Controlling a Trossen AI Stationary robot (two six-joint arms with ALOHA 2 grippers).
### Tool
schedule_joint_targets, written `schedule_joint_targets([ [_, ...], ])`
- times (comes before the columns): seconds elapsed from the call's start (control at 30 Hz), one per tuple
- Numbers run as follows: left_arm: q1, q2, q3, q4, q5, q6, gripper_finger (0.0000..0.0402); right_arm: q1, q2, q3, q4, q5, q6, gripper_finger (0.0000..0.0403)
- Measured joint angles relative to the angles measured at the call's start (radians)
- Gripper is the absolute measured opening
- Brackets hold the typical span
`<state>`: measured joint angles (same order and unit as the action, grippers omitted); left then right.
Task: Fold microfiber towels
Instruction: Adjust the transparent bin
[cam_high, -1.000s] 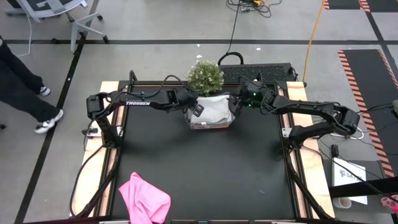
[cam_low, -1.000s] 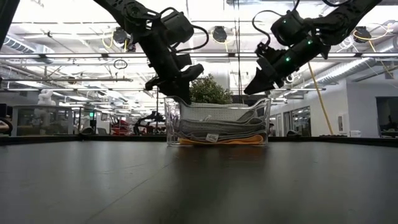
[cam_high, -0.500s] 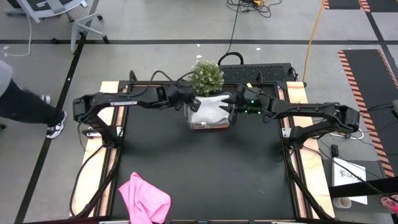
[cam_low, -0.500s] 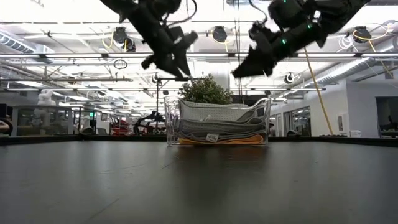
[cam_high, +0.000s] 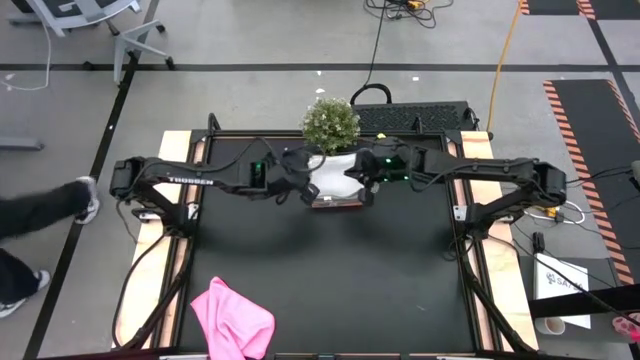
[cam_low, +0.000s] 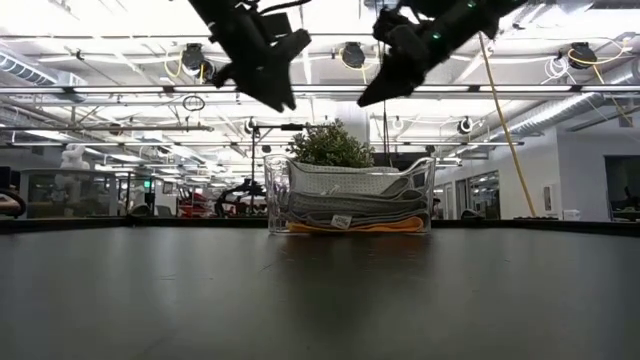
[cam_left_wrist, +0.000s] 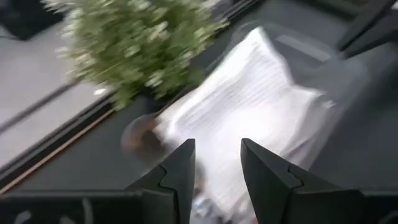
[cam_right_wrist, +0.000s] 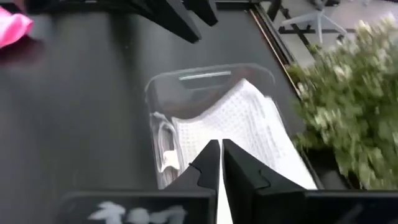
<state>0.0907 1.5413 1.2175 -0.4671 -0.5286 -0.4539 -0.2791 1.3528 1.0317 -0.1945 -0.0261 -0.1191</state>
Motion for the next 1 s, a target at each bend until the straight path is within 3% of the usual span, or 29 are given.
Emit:
schedule_joint_targets([
  [0.1, -0.042, -0.023, 0.0, -0.109, -0.077, -0.043, 0.0131, 0.012, 0.064, 0.081, -0.05, -0.001, -0.049, 0.0003],
  [0.37, -0.124, -0.083, 0.0, -0.345, -0.107, -0.219, 0.0131, 0.033, 0.292, 0.287, -0.126, -0.004, -0.114, 0.0],
  [0.67, -0.191, -0.095, 0.001, -0.494, -0.161, -0.344, 0.0131, 0.032, 0.473, 0.304, -0.235, 0.032, -0.158, 0.0],
  [1.0, -0.195, -0.095, 0.0, -0.532, -0.163, -0.367, 0.0131, 0.011, 0.474, 0.304, -0.269, 0.051, -0.102, 0.0],
])
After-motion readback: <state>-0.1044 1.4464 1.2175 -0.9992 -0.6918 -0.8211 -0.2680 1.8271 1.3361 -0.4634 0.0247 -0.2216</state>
